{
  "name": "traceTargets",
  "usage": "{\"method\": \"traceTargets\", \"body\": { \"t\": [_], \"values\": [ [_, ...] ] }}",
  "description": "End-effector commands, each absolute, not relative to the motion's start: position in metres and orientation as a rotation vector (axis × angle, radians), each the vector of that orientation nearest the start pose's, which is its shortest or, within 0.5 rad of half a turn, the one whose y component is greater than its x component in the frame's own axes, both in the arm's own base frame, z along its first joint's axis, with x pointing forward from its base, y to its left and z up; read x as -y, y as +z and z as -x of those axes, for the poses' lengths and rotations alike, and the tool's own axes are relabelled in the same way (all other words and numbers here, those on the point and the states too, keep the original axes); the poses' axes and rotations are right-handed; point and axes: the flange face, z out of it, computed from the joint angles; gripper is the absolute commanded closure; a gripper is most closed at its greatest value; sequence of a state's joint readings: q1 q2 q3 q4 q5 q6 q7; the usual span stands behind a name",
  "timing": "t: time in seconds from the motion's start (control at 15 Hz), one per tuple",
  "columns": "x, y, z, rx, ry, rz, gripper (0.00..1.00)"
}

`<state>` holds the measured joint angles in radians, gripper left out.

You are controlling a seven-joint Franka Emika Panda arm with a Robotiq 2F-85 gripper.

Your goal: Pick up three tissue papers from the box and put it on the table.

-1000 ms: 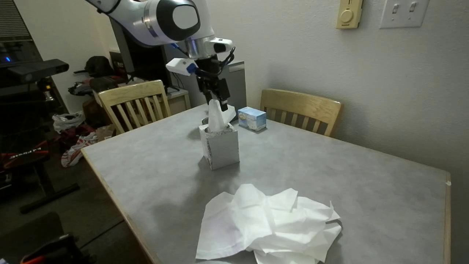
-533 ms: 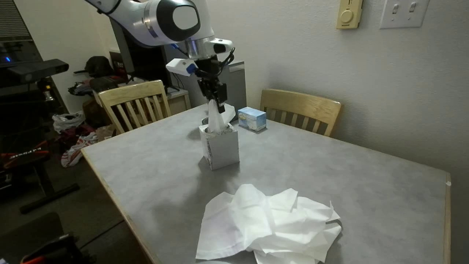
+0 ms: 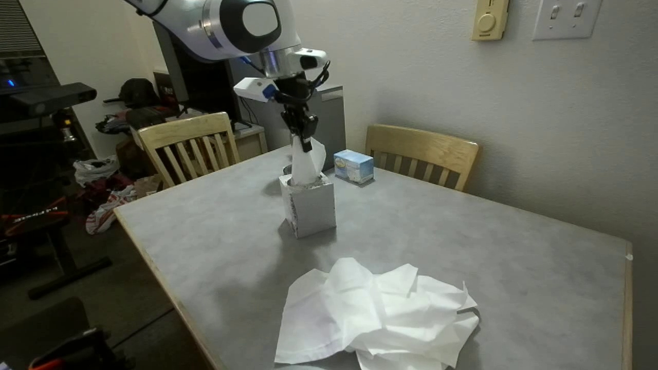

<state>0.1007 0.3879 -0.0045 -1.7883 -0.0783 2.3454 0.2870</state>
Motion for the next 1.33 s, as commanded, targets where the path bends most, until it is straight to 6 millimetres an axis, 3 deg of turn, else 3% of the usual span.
{"method": "traceTargets", "body": {
  "t": [0.0, 1.27],
  "values": [
    [-0.061, 0.369, -0.663, -0.220, -0.270, 3.161, 1.00],
    [-0.070, 0.506, -0.663, -0.171, -0.597, 3.182, 1.00]
  ]
}}
